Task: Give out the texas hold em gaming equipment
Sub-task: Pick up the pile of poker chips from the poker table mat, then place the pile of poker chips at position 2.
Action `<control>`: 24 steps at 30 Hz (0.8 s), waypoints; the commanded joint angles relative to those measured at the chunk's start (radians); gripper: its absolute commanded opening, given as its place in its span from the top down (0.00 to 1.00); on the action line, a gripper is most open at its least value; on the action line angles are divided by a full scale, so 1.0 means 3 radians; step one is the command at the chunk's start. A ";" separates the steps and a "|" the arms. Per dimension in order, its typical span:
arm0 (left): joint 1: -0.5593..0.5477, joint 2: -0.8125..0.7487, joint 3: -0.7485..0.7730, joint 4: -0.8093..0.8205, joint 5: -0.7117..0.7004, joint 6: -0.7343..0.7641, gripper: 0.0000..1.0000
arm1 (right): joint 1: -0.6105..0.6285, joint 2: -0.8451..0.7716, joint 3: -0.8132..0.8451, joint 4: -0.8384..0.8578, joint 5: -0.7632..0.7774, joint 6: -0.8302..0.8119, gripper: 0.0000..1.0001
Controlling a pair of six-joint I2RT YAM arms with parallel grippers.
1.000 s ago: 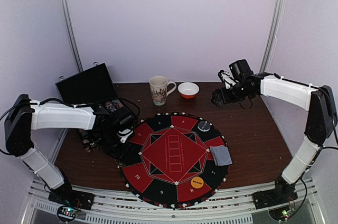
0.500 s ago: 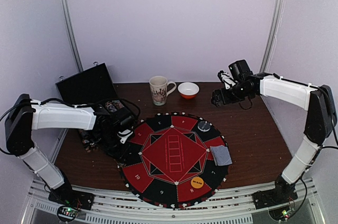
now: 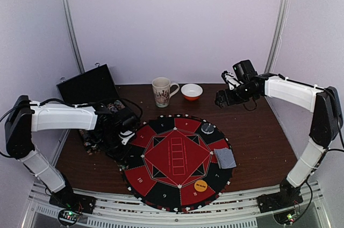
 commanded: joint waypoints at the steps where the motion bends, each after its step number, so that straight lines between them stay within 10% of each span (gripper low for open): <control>1: -0.0005 -0.0034 0.0267 -0.0171 -0.0100 0.0075 1.00 | 0.0018 0.0003 0.0109 -0.0069 0.0011 -0.0007 0.00; 24: -0.0005 0.0101 0.0556 -0.0218 -0.0029 0.0233 1.00 | 0.0018 -0.0103 0.0152 -0.0154 0.0045 -0.0016 0.00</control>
